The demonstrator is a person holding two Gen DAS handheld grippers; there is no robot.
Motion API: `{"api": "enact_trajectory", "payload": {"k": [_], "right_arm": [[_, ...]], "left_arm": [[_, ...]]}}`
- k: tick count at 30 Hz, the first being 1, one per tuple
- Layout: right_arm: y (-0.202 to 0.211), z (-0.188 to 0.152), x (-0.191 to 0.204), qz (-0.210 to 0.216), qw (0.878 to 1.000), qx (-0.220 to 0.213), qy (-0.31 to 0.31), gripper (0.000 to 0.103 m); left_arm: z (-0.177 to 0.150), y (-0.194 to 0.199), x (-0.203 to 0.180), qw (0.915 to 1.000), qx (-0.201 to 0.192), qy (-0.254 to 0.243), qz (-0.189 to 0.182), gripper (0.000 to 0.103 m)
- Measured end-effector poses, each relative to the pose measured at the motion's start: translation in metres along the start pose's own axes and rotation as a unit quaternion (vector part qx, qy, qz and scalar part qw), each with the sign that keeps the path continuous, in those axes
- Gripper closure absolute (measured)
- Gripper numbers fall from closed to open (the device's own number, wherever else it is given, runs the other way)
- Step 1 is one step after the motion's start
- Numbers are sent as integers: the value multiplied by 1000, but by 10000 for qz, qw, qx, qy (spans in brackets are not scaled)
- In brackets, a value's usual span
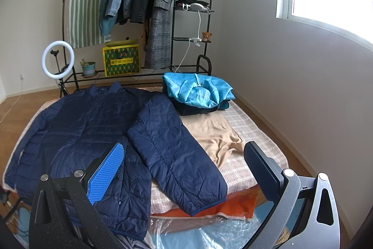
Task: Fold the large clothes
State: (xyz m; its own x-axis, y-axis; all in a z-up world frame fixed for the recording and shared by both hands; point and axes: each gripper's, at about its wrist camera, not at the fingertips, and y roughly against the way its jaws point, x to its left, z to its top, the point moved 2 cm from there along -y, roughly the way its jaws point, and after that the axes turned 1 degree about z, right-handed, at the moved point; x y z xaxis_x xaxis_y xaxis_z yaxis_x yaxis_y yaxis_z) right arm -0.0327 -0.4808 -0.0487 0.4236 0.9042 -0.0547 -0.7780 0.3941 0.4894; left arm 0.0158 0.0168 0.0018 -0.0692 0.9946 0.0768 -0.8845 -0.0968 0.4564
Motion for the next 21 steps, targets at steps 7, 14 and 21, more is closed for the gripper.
{"api": "enact_trajectory", "payload": {"k": [7, 14, 21], "right_arm": [[0, -1, 0, 1, 10000, 1, 2, 1], [0, -1, 0, 0, 10000, -6, -1, 1], [-5, 2, 6, 12, 10000, 12, 50, 1]], "left_arm": [[-2, 0, 0, 10000, 3, 7, -6, 0], [-2, -2, 2, 10000, 13, 7, 1, 0], [-4, -9, 8, 10000, 66, 23, 16, 0]]}}
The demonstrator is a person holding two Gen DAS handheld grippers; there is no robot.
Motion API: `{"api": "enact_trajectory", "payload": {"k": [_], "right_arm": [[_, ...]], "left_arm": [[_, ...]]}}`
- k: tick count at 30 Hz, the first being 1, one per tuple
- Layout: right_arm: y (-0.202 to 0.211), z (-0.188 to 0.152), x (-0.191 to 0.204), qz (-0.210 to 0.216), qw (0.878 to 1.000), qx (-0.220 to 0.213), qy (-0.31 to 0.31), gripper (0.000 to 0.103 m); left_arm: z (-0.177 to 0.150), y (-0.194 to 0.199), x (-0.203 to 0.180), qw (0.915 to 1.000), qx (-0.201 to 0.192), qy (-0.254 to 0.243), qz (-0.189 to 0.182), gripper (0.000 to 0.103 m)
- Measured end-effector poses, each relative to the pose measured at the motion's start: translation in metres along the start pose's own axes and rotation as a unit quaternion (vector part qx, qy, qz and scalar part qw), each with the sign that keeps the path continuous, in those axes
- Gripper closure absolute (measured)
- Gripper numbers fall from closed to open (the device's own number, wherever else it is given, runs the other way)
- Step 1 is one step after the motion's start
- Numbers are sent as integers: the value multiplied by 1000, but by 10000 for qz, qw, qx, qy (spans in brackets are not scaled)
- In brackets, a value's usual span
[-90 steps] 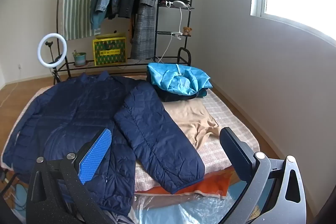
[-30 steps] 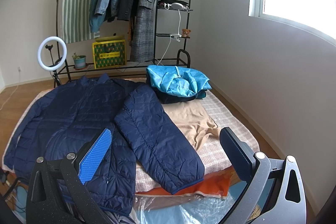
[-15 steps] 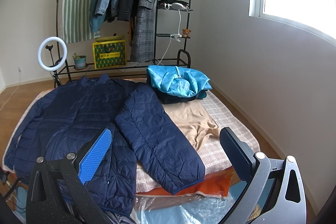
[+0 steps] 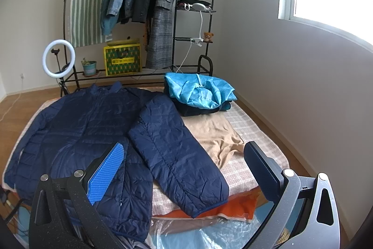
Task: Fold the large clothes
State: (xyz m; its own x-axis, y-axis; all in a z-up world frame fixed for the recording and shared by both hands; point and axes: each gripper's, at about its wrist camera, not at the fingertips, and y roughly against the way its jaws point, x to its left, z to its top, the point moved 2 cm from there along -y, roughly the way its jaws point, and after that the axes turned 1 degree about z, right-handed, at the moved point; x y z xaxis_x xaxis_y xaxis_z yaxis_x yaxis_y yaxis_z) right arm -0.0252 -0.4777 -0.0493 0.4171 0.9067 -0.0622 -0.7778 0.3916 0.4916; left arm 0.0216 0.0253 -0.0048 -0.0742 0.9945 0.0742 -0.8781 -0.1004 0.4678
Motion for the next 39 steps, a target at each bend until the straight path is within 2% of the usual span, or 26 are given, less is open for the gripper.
{"api": "enact_trajectory", "payload": {"k": [8, 16, 22, 25, 28, 30, 33, 36, 39], "right_arm": [[-6, 2, 8, 39, 10000, -10, 4, 1], [-16, 11, 40, 220, 9996, -87, 121, 1], [-33, 16, 72, 527, 9984, -144, 159, 1], [-39, 20, 87, 706, 9971, -214, 187, 1], [-47, 26, 108, 885, 9954, -250, 278, 1], [-52, 30, 122, 1030, 9939, -242, 321, 1], [-59, 30, 139, 1234, 9915, -168, 378, 1], [-64, 26, 150, 1347, 9895, -89, 507, 1], [-68, 23, 155, 1344, 9891, -35, 603, 1]], "left_arm": [[-5, -16, 11, 9999, 71, 110, 47, 0], [-23, -60, 59, 9984, 285, 370, 304, 0], [-55, -110, 104, 9919, 935, 833, 215, 0], [-77, -140, 122, 9831, 1447, 1114, -101, 1], [-102, -168, 144, 9686, 1911, 1584, -147, 9], [-122, -186, 157, 9545, 2208, 1982, -304, 12], [-151, -214, 171, 9306, 2663, 2478, -415, 22], [-176, -240, 181, 9036, 3052, 2958, -538, 24], [-198, -265, 189, 8685, 3345, 3575, -781, 28]]}}
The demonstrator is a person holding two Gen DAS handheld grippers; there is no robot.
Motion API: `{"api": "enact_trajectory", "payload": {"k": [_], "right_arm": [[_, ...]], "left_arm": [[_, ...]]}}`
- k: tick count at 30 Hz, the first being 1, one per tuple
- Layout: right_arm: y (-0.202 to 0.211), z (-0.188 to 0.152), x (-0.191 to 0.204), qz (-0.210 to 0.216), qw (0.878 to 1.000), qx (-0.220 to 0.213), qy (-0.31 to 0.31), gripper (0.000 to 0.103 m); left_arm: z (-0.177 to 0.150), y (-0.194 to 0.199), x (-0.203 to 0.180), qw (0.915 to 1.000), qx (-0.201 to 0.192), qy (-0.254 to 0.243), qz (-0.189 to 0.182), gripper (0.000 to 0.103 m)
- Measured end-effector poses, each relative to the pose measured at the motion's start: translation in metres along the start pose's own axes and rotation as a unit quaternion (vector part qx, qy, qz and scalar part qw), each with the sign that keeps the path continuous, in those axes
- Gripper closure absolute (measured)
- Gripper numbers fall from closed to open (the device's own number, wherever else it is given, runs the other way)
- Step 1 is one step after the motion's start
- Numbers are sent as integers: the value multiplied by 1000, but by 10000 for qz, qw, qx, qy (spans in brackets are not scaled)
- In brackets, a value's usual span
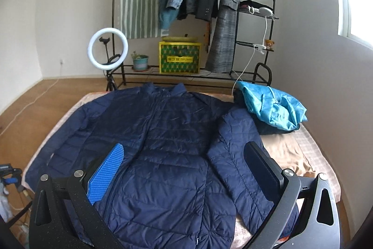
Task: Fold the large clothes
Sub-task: 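Grasp the navy jacket's sleeve cuff with the left gripper and lift it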
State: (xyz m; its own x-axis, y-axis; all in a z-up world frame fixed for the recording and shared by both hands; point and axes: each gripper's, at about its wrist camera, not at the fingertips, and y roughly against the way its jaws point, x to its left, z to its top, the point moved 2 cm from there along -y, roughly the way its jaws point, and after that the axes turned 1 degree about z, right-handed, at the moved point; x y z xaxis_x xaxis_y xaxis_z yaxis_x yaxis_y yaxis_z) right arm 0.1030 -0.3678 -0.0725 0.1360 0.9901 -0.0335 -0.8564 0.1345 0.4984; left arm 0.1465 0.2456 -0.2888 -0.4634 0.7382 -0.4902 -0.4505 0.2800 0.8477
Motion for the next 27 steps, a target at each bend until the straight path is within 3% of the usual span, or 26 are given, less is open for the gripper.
{"api": "enact_trajectory", "payload": {"k": [4, 6, 11, 14, 21, 27], "right_arm": [[-5, 0, -2, -23, 10000, 51, -47, 1], [-6, 0, -4, -37, 9999, 82, -74, 1], [-7, -1, -5, -68, 9999, 117, -58, 1], [-9, -1, -5, -68, 9999, 131, -61, 1], [-21, -5, -3, 9, 9997, 252, -52, 1], [-36, -12, 2, 280, 9993, 242, -48, 1]], "left_arm": [[6, -26, 8, 9992, 223, 325, -12, 30], [6, -34, 9, 9987, 281, 416, -47, 36], [10, -44, 9, 9985, 310, 338, 300, 74], [12, -39, 12, 9985, 162, 312, 409, 90], [17, 12, -16, 9948, -672, -322, 692, 93], [9, 65, -101, 9773, -1412, -1488, 530, 94]]}}
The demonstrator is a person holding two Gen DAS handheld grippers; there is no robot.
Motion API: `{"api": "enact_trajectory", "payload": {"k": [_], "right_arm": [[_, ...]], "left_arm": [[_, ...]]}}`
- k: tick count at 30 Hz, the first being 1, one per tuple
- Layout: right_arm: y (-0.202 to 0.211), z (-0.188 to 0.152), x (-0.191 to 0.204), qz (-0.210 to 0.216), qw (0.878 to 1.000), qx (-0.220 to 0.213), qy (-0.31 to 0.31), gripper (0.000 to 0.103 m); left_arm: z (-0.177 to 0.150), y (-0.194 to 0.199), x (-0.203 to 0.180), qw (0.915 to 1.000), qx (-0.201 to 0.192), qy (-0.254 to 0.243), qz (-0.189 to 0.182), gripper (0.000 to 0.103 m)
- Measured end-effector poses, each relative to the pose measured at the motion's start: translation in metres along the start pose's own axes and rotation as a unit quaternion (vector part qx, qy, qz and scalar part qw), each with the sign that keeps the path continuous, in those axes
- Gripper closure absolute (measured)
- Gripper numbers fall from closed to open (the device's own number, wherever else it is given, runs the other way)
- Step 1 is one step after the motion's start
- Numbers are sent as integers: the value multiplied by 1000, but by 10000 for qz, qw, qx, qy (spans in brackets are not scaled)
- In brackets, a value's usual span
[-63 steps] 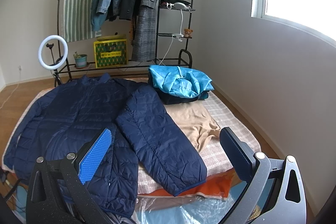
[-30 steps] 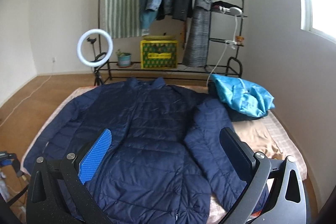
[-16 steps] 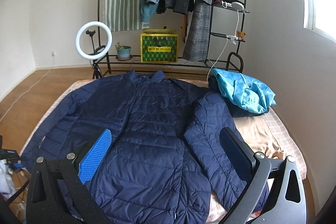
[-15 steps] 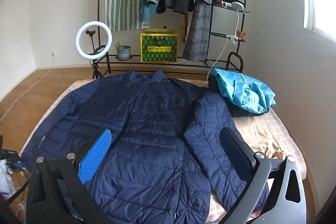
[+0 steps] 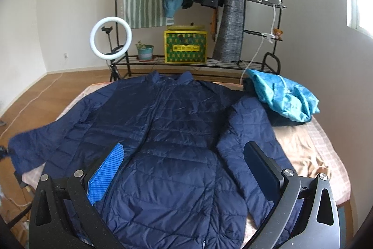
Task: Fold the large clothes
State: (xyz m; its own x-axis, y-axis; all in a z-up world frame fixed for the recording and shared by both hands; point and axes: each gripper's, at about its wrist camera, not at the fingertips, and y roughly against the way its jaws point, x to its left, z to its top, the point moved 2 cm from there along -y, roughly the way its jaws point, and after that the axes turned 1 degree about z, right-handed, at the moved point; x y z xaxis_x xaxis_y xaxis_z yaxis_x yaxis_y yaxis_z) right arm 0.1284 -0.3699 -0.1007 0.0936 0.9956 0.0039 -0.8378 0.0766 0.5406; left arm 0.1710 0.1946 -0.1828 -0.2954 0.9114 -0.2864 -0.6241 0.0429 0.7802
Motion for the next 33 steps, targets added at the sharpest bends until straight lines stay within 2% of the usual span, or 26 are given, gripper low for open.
{"api": "enact_trajectory", "payload": {"k": [3, 7, 11, 15, 19, 22, 24, 25, 27, 28, 31, 33], "right_arm": [[-7, 0, 0, 139, 9999, 16, -51, 1], [-17, -2, -2, 339, 9993, 82, -107, 1], [-32, -6, -4, 544, 9979, 317, -165, 1], [-41, -12, -10, 608, 9968, 467, -222, 1], [-53, -18, -22, 629, 9952, 655, -364, 3], [-63, -23, -31, 635, 9930, 842, -535, 3], [-72, -28, -38, 785, 9893, 1005, -711, 3], [-76, -30, -40, 865, 9873, 1072, -786, 3], [-84, -32, -40, 1049, 9825, 1211, -947, 3], [-87, -33, -40, 1111, 9811, 1245, -982, 3], [-98, -36, -34, 1391, 9740, 1415, -1094, 3], [-107, -39, -25, 1647, 9666, 1589, -1150, 3]], "left_arm": [[11, 19, -56, 9971, -213, -631, -366, 94], [10, 22, -143, 9846, -195, -1445, -959, 94], [-11, 3, -219, 9695, 125, -1978, -1443, 94], [-48, -29, -288, 9537, 597, -2335, -1799, 94], [-80, -62, -335, 9434, 1036, -2506, -1911, 94], [-100, -82, -351, 9351, 1343, -2620, -1974, 94], [-108, -87, -357, 9294, 1534, -2638, -2075, 93], [-111, -86, -356, 9276, 1564, -2644, -2128, 90], [-109, -79, -347, 9240, 1614, -2610, -2283, 78], [-106, -71, -341, 9238, 1582, -2551, -2376, 69], [-93, -40, -315, 9278, 1258, -2499, -2469, 68], [-86, -23, -294, 9351, 1000, -2503, -2303, 68]]}}
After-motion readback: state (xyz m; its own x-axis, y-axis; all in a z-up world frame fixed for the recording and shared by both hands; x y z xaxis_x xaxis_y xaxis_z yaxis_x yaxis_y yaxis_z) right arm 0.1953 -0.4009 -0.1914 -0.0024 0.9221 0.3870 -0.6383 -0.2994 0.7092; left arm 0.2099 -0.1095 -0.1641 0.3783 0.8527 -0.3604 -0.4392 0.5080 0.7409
